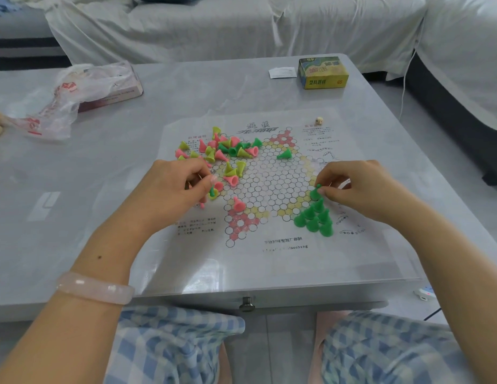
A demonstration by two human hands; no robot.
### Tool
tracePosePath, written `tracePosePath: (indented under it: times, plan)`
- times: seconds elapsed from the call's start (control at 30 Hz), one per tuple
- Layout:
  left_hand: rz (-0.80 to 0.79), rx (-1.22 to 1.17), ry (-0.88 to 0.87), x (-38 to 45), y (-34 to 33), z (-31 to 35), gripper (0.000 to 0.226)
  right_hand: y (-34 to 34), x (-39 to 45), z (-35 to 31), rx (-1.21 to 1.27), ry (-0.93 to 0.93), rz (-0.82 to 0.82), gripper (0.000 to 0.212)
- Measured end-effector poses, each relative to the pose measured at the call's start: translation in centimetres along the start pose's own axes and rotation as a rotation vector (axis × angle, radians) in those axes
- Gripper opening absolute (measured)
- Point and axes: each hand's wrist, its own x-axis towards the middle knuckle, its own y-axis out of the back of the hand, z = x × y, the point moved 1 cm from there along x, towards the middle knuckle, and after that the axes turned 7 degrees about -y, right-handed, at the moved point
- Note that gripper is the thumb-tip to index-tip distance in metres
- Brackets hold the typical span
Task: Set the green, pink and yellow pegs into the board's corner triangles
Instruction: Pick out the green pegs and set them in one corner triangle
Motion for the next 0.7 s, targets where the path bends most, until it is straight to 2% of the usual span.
tracePosePath:
  times: [0.43,0.63,0.7]
  plan:
    - [-0.019,0.006,0.017,0.0,-0.2,0.0,0.016,-0.1,0.0,-0.2,-0.046,-0.013,-0.018,0.008]
    - [0.065,-0.162,0.088,0.4,-0.9,1.0,0.02,0.2,-0.3,-0.1,-0.05,-0.027,-0.042,0.014]
    - [0.061,-0.208,0.093,0.7,-1.5,1.7,0.022,0.5,-0.4,-0.2,-0.042,-0.036,0.004,0.015]
